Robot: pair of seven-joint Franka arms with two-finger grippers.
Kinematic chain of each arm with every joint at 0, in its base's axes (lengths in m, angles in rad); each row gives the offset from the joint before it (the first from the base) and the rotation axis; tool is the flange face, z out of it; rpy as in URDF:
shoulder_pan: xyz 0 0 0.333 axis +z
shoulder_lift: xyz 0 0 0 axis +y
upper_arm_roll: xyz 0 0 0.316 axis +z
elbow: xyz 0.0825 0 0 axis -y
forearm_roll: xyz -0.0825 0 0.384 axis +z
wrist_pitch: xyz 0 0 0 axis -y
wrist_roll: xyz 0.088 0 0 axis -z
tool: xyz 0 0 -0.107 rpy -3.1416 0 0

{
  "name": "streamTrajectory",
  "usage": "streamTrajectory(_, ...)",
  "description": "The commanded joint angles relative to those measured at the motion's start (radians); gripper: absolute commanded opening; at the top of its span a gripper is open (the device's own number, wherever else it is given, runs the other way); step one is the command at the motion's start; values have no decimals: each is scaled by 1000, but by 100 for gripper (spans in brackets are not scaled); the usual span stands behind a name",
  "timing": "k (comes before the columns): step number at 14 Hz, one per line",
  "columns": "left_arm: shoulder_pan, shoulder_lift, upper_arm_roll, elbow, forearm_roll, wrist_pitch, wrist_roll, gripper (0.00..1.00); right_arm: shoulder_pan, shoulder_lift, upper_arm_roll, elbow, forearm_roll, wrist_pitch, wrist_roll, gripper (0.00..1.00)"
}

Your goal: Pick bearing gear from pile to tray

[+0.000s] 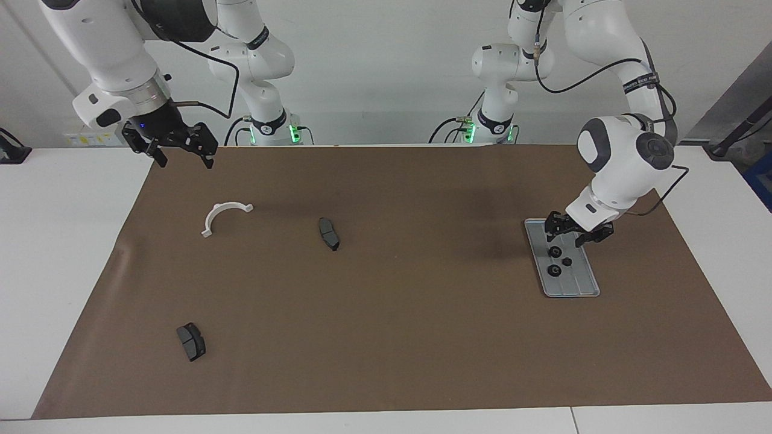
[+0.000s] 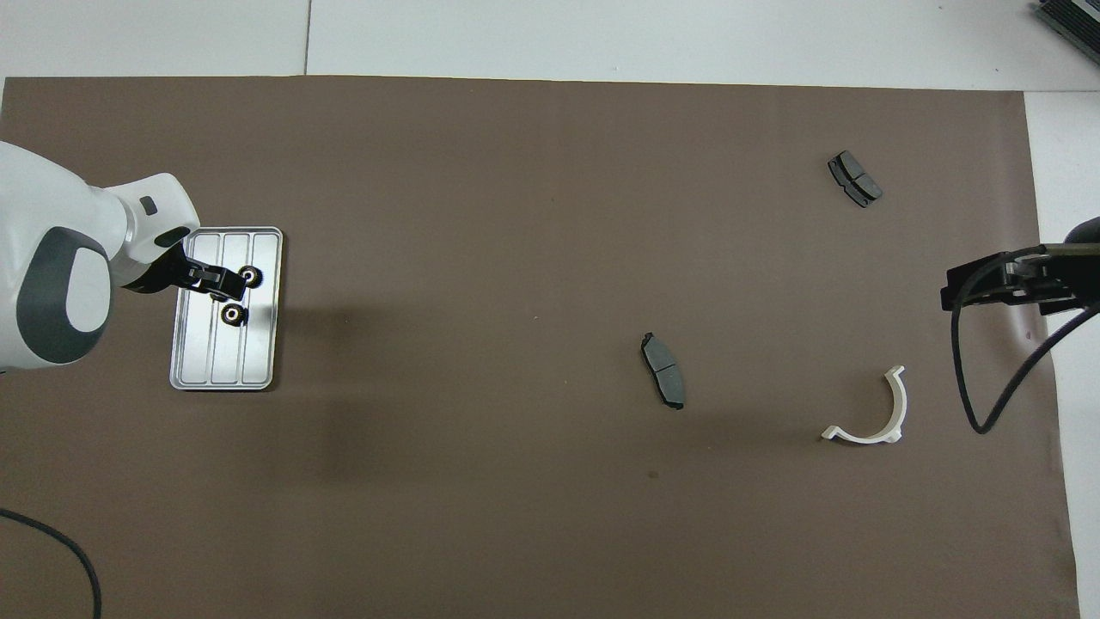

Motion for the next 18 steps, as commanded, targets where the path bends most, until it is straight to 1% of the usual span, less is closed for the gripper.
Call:
streamTrajectory(1, -4, -24, -3, 147, 4, -138, -26, 88, -16, -12, 12, -15, 24, -5, 18, 100)
streamTrajectory(3, -4, -23, 0, 268, 4, -260, -39, 89, -16, -12, 10, -15, 24, -5, 18, 100)
streamTrajectory(5, -4, -32, -3, 330, 4, -332, -133, 90, -16, -12, 12, -14, 24, -8, 11, 100)
streamTrajectory(6, -4, -55, -3, 342, 5, -354, -163, 90, -16, -12, 12, -12, 24, -7, 11, 100)
streamTrajectory(7, -3, -93, -2, 343, 12, -360, -167, 93, -16, -12, 12, -12, 24, -8, 11, 100)
streamTrajectory(8, -1, -128, 1, 341, 13, -362, -168, 98, -15, -12, 12, -12, 24, -7, 9, 100)
streamTrajectory(9, 3, -145, 4, 339, 16, -360, -165, 100, -15, -12, 12, -12, 24, -8, 11, 100)
streamTrajectory(11, 8, -168, 9, 339, 25, -362, -156, 100, -15, -12, 12, -12, 24, -7, 14, 100)
streamTrajectory(13, 20, -173, 16, 341, 39, -359, -155, 100, -13, -12, 10, -12, 24, -5, 15, 100)
streamTrajectory(15, 25, -178, 18, 335, 39, -354, -155, 100, 22, -12, -2, -12, 6, 2, 17, 100)
streamTrajectory(18, 23, -184, 16, 324, 39, -355, -164, 100, 19, -12, -4, -14, 6, 19, 18, 100)
